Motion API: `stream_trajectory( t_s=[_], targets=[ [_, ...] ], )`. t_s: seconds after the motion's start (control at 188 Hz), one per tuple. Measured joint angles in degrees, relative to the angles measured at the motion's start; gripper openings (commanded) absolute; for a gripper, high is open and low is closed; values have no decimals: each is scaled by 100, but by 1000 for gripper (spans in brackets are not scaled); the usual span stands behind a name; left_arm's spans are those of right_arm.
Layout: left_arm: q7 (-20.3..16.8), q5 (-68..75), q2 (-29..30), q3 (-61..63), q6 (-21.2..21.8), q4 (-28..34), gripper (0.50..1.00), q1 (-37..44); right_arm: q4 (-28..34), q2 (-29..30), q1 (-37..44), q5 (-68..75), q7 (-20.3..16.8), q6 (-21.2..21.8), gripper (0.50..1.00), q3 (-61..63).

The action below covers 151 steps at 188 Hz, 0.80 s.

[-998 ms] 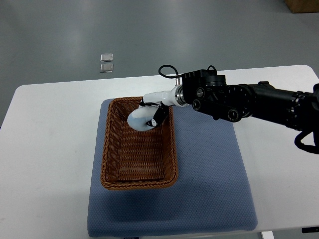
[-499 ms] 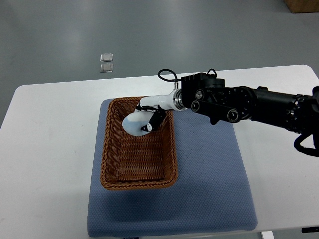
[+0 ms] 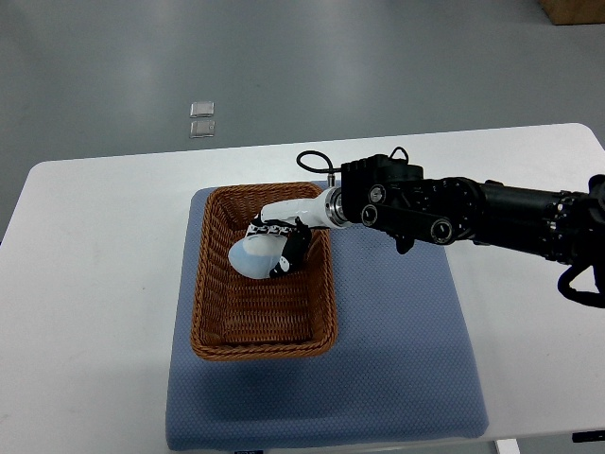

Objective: Place blue toy in brown basket

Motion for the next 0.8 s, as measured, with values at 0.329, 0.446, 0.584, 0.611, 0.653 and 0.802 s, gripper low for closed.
stream_trajectory(
  t_s=[0.329, 0.446, 0.584, 0.611, 0.653, 0.802],
  targets=[
    [0, 0, 0, 0, 0, 0, 1000, 0, -6, 1, 90, 60, 10, 27, 907, 4],
    [0, 0, 0, -1, 0, 0, 1000, 0, -10, 1, 281, 86, 19, 144, 907, 38],
    [0, 0, 0, -1, 0, 0, 1000, 0, -10, 1, 464, 95, 19, 368, 907, 58],
    [0, 0, 0, -1, 0, 0, 1000, 1, -10, 1, 488, 98, 19, 401, 907, 59],
    [0, 0, 0, -1, 0, 0, 1000, 0, -9, 1, 521, 100, 19, 451, 907, 62],
    [0, 0, 0, -1, 0, 0, 1000, -8, -1, 1, 629, 104, 19, 587, 907, 267]
  ],
)
